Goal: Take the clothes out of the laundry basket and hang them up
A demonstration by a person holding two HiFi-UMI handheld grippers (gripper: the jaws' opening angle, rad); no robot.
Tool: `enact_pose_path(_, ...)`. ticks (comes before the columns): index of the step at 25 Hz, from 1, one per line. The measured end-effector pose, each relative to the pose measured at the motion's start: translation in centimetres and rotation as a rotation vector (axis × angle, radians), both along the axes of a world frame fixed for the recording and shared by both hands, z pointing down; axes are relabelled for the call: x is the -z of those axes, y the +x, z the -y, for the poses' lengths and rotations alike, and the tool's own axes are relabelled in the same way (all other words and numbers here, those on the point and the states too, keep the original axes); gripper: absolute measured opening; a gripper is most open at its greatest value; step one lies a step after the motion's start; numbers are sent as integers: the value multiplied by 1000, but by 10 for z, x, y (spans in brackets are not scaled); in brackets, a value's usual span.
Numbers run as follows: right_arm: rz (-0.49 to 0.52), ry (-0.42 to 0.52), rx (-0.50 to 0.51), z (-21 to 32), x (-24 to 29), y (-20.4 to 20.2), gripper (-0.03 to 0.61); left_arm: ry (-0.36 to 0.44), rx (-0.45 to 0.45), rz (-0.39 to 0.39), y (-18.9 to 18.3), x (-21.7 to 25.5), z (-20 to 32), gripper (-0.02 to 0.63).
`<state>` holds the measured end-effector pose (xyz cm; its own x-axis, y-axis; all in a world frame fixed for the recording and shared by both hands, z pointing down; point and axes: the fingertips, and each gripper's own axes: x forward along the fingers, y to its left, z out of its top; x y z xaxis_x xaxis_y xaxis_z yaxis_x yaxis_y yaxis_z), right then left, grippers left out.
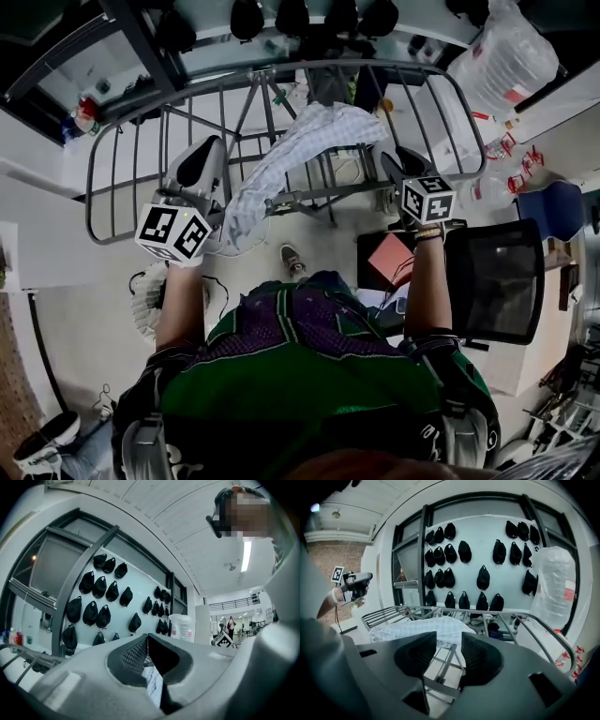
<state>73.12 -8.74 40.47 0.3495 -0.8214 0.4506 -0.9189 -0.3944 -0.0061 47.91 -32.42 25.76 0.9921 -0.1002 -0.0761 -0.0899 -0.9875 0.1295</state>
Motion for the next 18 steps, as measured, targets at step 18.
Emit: enact_pose_path(18,-76,76,162,31,70,-183,150,5,203,27,-230,5,-17,18)
